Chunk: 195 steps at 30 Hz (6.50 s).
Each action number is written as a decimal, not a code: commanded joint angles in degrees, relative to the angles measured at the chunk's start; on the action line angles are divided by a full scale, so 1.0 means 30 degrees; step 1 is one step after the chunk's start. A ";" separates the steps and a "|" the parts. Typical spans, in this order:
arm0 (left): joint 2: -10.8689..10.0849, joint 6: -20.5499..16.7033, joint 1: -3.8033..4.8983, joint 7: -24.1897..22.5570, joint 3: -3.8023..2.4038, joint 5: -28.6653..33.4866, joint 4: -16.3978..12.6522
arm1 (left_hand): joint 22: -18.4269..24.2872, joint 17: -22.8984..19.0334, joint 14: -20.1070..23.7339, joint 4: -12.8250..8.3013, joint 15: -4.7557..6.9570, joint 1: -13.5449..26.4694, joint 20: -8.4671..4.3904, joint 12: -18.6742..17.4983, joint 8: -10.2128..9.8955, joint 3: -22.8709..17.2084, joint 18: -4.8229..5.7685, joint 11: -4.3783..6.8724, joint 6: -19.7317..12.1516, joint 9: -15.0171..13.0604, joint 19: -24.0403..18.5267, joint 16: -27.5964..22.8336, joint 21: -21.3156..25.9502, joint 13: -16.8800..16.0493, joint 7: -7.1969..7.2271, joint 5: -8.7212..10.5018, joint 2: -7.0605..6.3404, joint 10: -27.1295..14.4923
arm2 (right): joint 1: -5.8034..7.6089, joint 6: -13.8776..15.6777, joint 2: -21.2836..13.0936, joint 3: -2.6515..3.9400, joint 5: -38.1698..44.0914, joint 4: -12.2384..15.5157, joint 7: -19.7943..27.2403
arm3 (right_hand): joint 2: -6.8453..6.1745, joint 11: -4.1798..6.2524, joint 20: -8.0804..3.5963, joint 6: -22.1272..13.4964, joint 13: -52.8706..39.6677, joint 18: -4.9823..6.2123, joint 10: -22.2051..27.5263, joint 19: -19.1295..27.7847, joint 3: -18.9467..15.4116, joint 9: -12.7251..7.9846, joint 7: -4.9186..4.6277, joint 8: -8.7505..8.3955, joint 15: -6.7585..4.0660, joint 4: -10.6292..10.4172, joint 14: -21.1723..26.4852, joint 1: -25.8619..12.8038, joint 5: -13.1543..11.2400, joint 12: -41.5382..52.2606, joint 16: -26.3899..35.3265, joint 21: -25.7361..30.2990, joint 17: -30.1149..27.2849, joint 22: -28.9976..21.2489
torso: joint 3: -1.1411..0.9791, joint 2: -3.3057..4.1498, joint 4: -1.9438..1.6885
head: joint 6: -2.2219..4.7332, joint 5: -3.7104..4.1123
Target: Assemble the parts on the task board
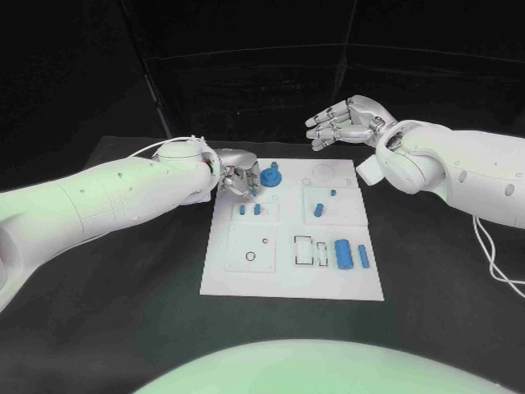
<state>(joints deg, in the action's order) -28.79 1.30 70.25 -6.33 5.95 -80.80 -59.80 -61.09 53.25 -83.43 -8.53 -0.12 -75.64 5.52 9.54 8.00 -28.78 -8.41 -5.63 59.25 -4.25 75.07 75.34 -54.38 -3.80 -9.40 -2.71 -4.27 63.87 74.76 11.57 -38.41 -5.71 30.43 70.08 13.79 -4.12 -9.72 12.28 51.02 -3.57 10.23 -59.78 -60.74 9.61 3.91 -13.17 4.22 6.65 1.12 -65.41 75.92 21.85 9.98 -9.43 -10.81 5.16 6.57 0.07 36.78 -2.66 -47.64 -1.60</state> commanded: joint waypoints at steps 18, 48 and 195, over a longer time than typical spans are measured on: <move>-0.0062 -0.0391 0.0015 -0.0225 -0.0005 0.0083 0.0012 | 0.0001 -0.0145 -0.0023 0.0099 -0.0175 0.0258 0.0260 -0.0453 -0.0397 0.0039 0.0143 -0.0066 -0.0517 0.0097 0.0019 -0.0113 0.0164 0.0019 0.0002 -0.0066 -0.0557 -0.0424 | 0.0036 -0.0017 0.0009 0.0013 0.0017 -0.0049 0.0171 | 0.0180 -0.0033 0.0025 -0.0122 -0.0017 0.0055 0.0149 -0.0165 -0.0111 0.0021 -0.0197 0.0097 -0.0020 -0.0030 0.0162 0.0054 0.0069 0.0121 -0.0103 0.0125 -0.0048 -0.0048 | 0.0011 0.0000 -0.0027 | 0.0028 -0.0022; -0.2685 -0.3240 0.0286 -0.1632 -0.0423 0.8413 -0.1493 | 0.0595 -0.0698 0.0129 0.0502 -0.0303 0.0613 0.0407 -0.0791 -0.0709 0.0354 -0.0026 -0.0188 -0.0855 0.0060 -0.0348 -0.0241 0.1109 -0.0084 -0.0141 -0.0061 -0.0805 -0.0579 | 0.0027 0.0365 -0.1188 0.0007 0.3279 0.0714 -0.0335 | 0.0231 0.1390 -0.2192 0.2387 -0.0097 0.0061 -0.2469 -0.5548 0.0849 0.0124 0.1037 0.0830 -0.2037 0.1107 -0.5053 0.1519 -0.1417 0.0735 -0.1775 -0.2761 0.1009 0.1262 | 0.0016 -0.0032 -0.0007 | 0.0302 0.0084; -0.5565 -0.3052 0.0290 -0.6967 -0.0276 2.8087 -0.7043 | 0.4680 -1.0103 0.4202 0.0902 -0.0406 -0.0204 0.0512 0.0172 -0.0411 0.2144 -0.0675 -0.0286 -0.0586 0.0043 -0.3334 -0.5959 0.7200 -0.0057 -0.0338 -0.0069 -0.0211 -0.0670 | -0.2715 0.1633 -0.2131 0.0035 2.2097 0.3712 -0.9286 | -0.0524 0.1813 -0.2110 0.4765 -0.0658 -0.1959 -0.3658 -0.7196 0.6729 0.0262 0.1528 0.0254 -0.2198 0.1641 -0.6193 0.0932 -0.4806 0.0098 0.0824 -2.2137 0.3057 2.0915 | 0.0057 0.0010 0.0047 | 0.0742 0.1140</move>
<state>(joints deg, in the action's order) -45.47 -7.81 71.05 -26.23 5.17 3.24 -80.93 -47.11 23.00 -70.84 -5.62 -1.25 -75.65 7.05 9.74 6.72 -22.54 -9.71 -6.45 58.04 -4.21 65.17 57.65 -33.08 -4.03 -10.43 -2.70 -4.87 62.23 66.47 14.77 -44.66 -5.65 96.26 80.95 -13.56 -5.71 -4.20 5.94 64.93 -5.52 4.88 -70.44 -81.82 29.65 4.61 -8.66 4.59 0.39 6.12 -83.95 78.74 7.67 10.21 -7.32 -76.94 14.25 69.24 0.23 36.79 -2.49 -45.43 1.78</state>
